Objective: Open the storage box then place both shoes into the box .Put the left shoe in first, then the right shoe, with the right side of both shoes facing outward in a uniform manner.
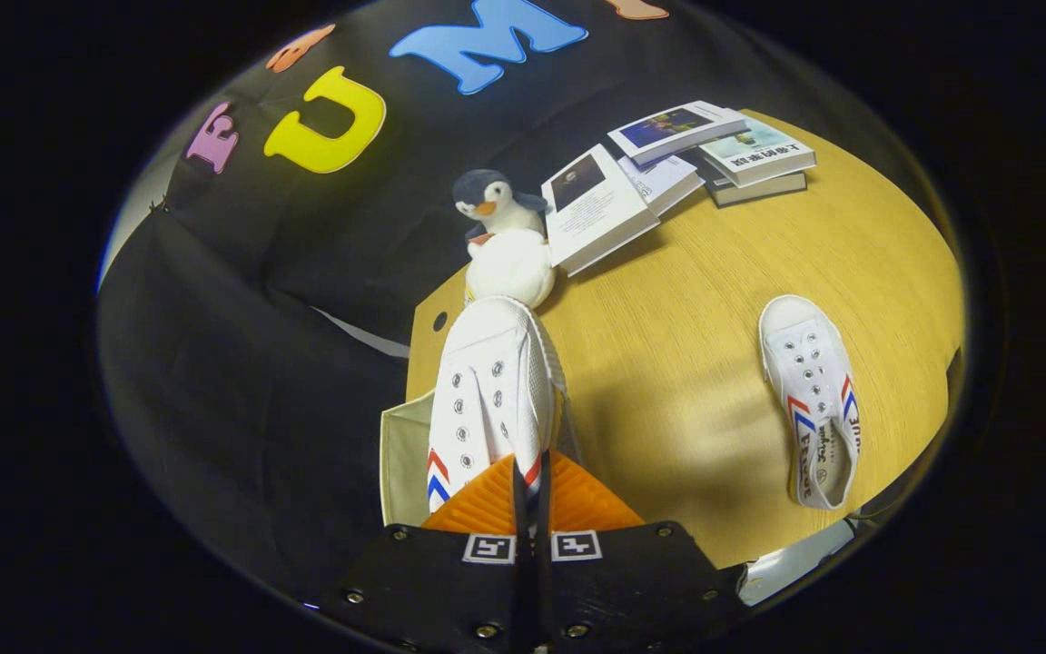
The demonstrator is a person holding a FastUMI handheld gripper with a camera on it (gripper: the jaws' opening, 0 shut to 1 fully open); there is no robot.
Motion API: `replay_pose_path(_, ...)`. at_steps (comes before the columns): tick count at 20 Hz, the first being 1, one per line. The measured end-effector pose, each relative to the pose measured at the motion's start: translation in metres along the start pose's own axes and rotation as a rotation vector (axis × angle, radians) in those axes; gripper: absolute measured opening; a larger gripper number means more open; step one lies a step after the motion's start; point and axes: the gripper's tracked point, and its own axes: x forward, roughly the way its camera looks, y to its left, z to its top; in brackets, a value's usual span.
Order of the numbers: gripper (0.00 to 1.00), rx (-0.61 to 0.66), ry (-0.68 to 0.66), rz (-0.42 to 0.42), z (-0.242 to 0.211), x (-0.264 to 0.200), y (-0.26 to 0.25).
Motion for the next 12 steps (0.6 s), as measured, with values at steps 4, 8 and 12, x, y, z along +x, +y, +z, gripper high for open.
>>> replay_pose_path(4,0.00,0.001,0.001,0.020,-0.009,0.010,0.028)
replay_pose_path(8,0.00,-0.018,0.009,0.024,-0.021,0.026,0.054)
replay_pose_path(12,0.00,-0.038,0.031,0.022,-0.036,0.045,0.075)
